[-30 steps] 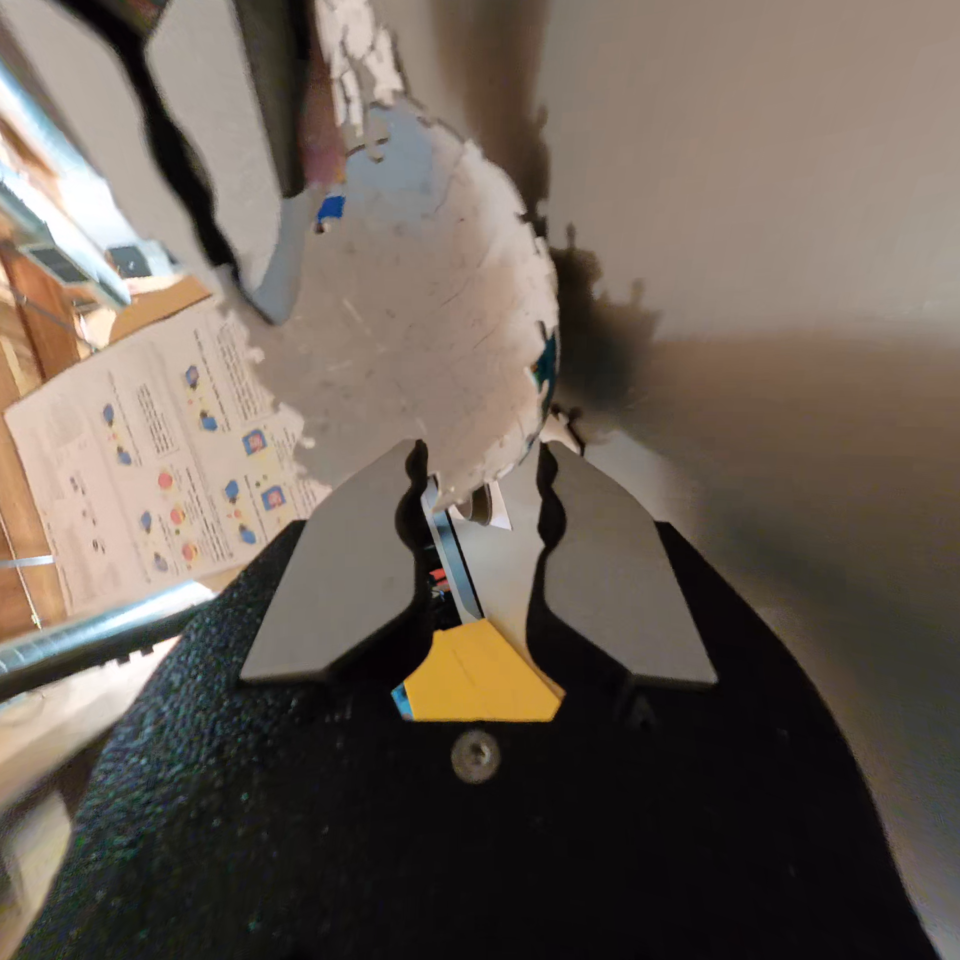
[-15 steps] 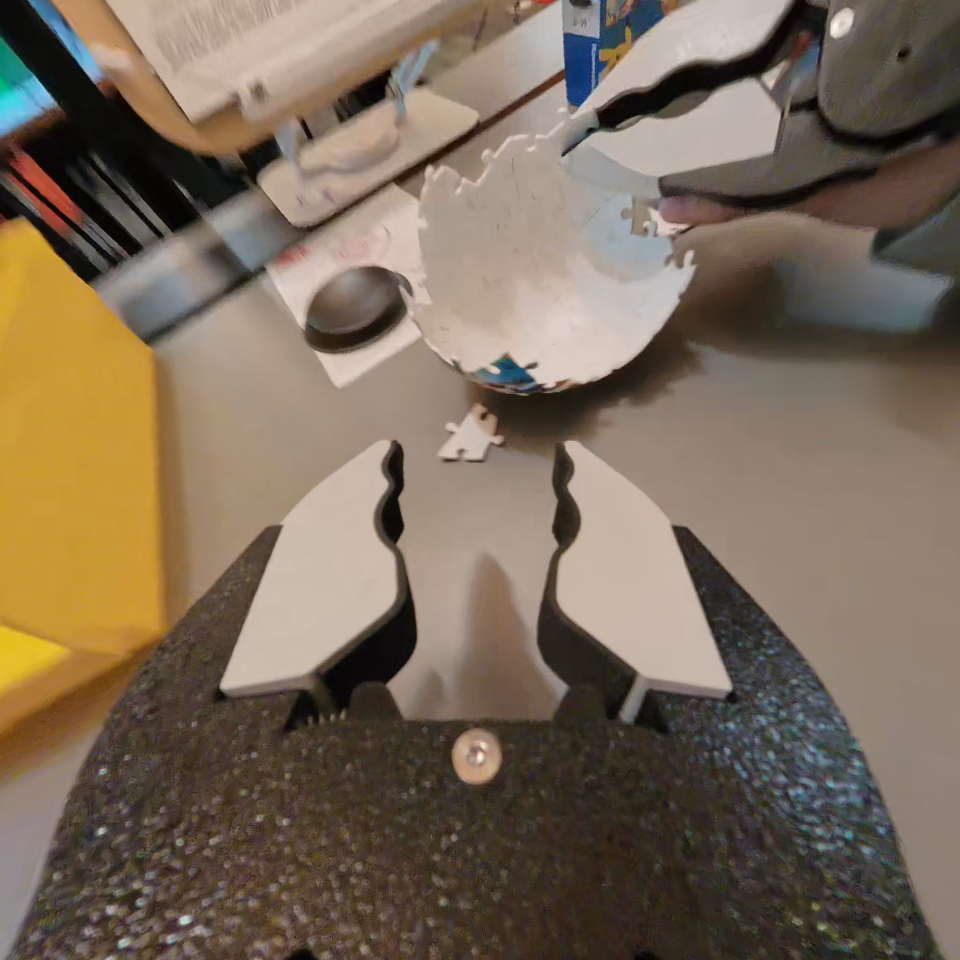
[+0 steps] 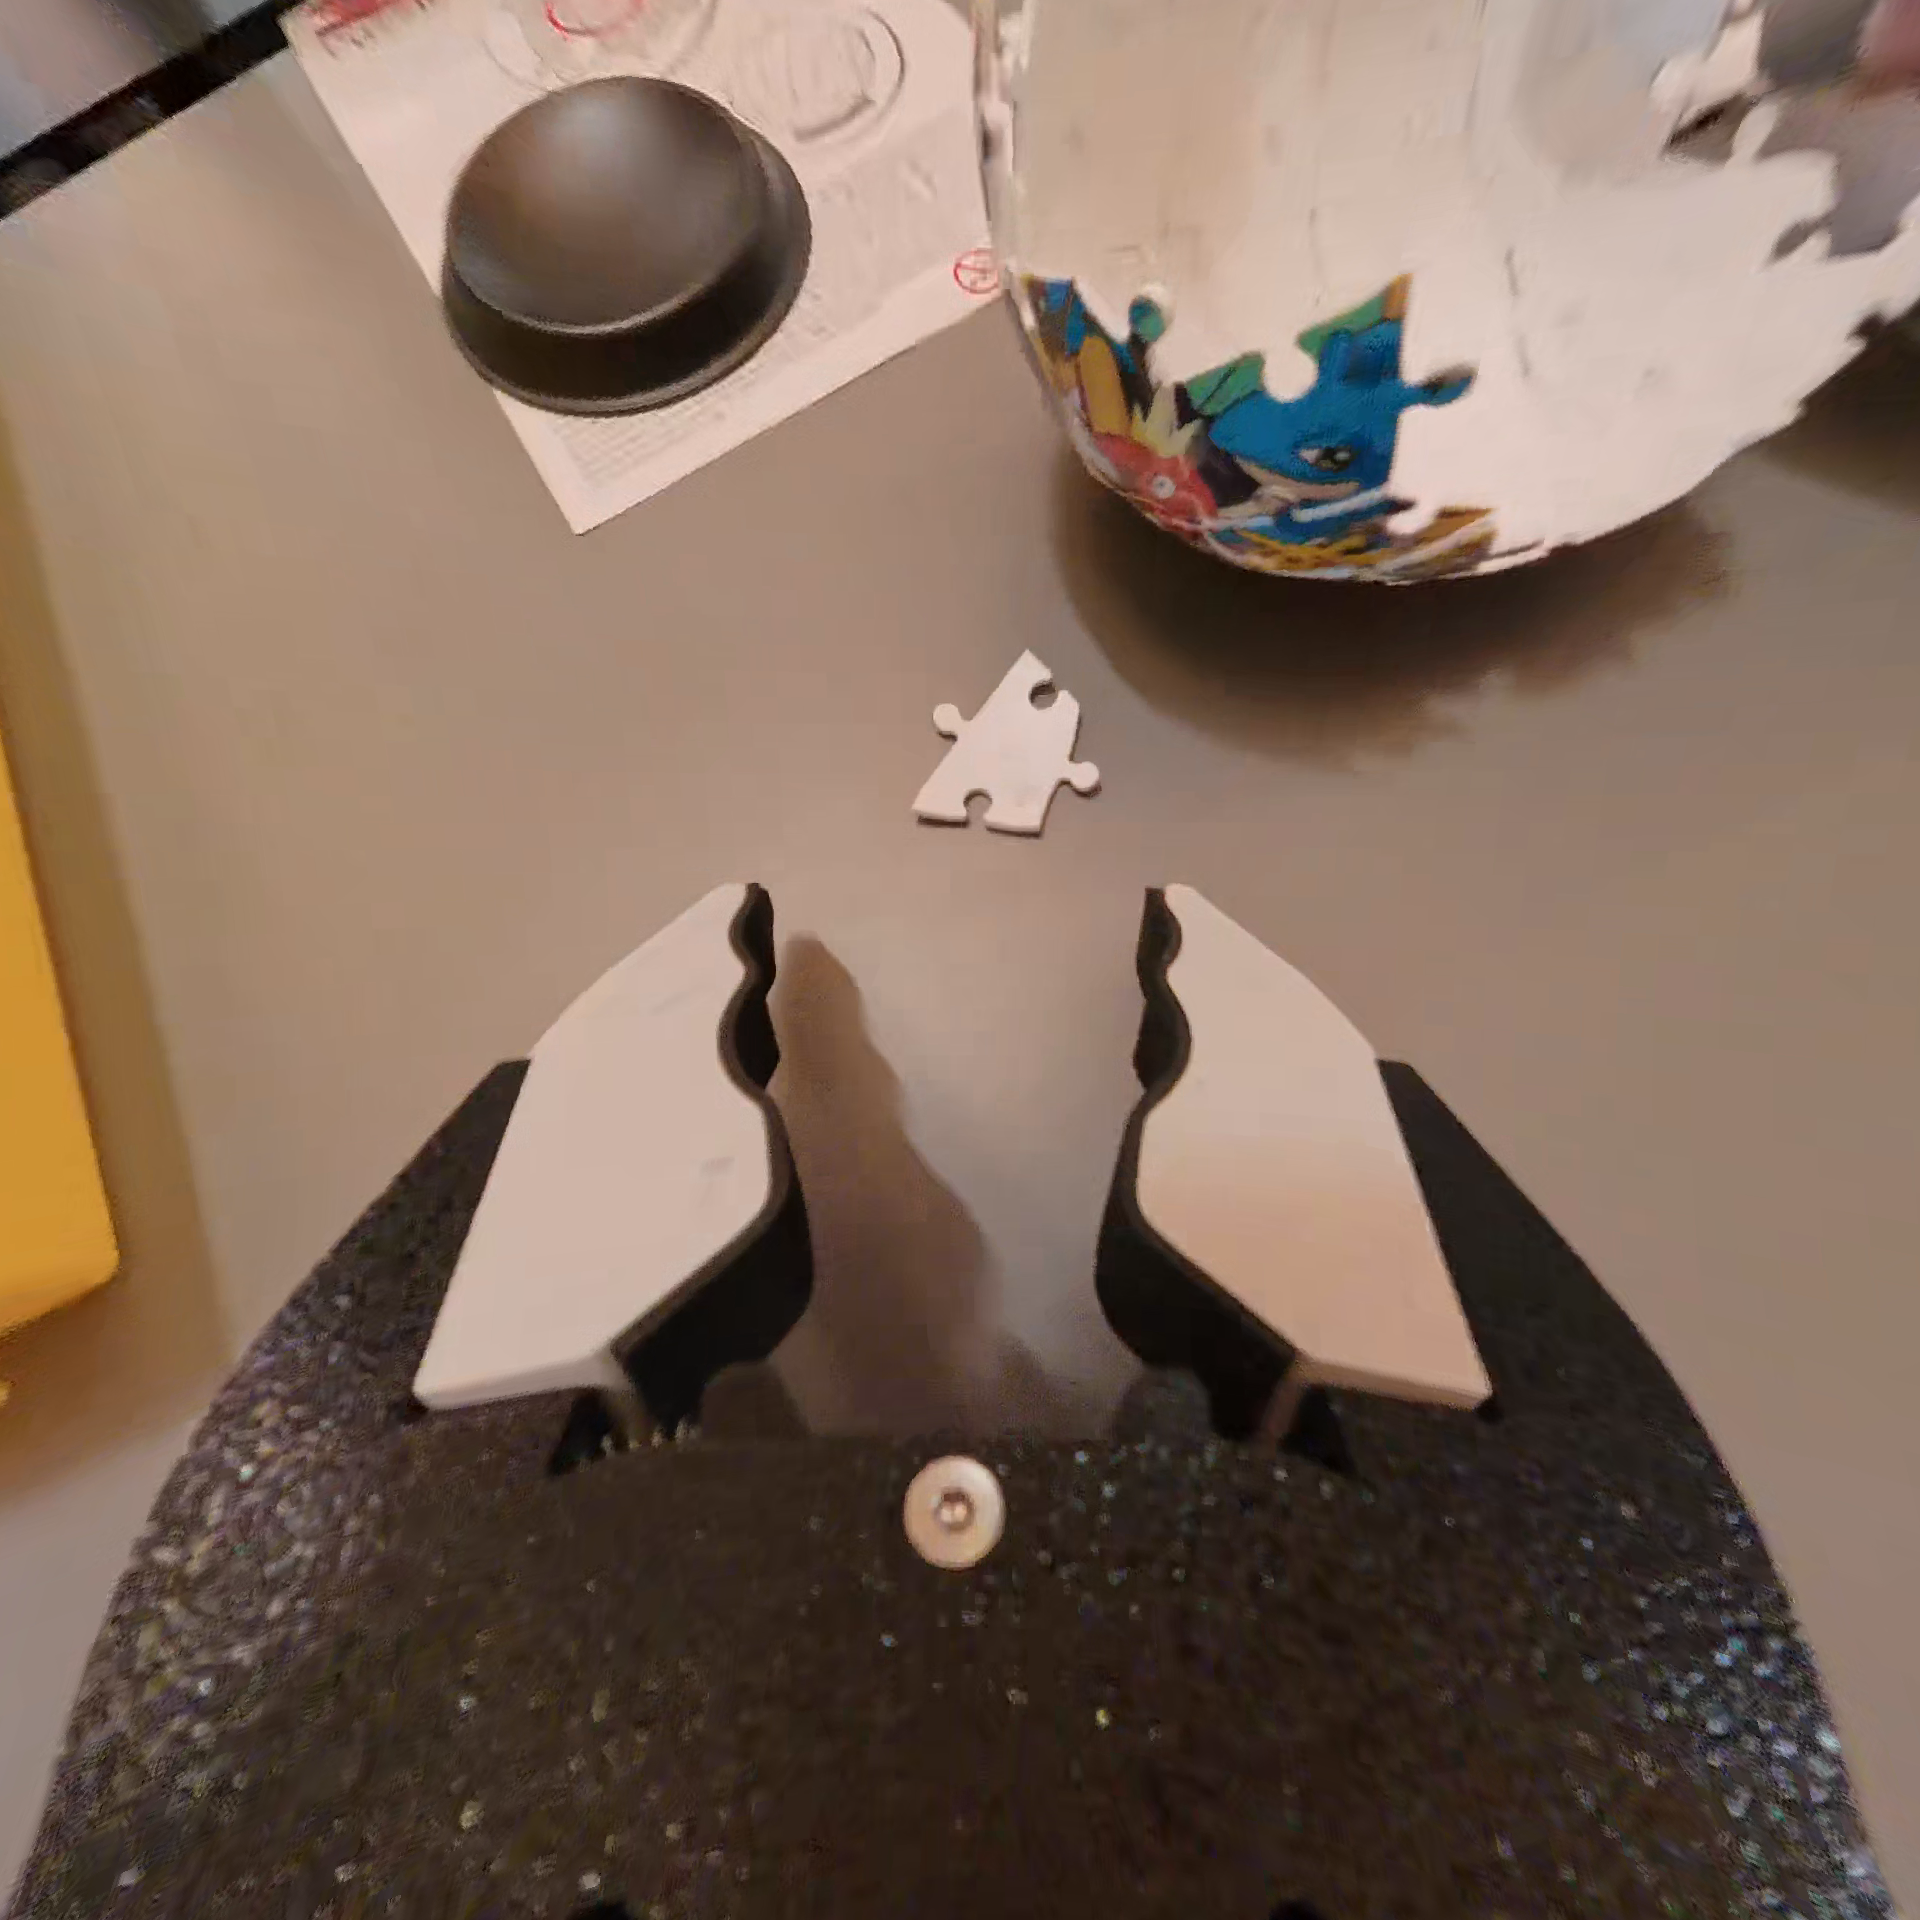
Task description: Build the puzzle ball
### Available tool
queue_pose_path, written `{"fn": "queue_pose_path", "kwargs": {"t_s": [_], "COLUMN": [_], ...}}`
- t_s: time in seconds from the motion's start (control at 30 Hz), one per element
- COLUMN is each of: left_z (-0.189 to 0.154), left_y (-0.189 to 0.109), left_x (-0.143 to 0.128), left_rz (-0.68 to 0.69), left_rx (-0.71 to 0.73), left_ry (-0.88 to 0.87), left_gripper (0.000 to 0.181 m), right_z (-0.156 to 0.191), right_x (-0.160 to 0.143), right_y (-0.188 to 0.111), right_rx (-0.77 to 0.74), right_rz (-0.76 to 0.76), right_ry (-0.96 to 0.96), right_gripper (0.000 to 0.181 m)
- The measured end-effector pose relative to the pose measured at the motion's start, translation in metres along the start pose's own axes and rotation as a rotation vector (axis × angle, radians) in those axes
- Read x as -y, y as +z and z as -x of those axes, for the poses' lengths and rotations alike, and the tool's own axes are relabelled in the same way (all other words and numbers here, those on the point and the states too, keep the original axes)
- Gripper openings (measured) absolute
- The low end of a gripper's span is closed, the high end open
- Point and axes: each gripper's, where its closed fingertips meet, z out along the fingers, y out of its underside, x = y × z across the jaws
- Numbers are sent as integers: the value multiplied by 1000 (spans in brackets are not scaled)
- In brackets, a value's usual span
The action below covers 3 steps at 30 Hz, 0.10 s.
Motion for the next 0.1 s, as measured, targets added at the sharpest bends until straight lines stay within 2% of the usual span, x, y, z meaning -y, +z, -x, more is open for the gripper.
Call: {"fn": "queue_pose_path", "kwargs": {"t_s": [0.03,0.1], "left_z": [0,1], "left_y": [6,17], "left_x": [0,3], "left_rz": [20,53], "left_rx": [-3,3], "left_ry": [26,48], "left_gripper": [67,65], "right_z": [1,2], "right_x": [3,8], "right_y": [1,1], "right_rx": [-3,-10], "right_rz": [-12,-26], "right_ry": [-19,-61], "right_gripper": [7,7]}}
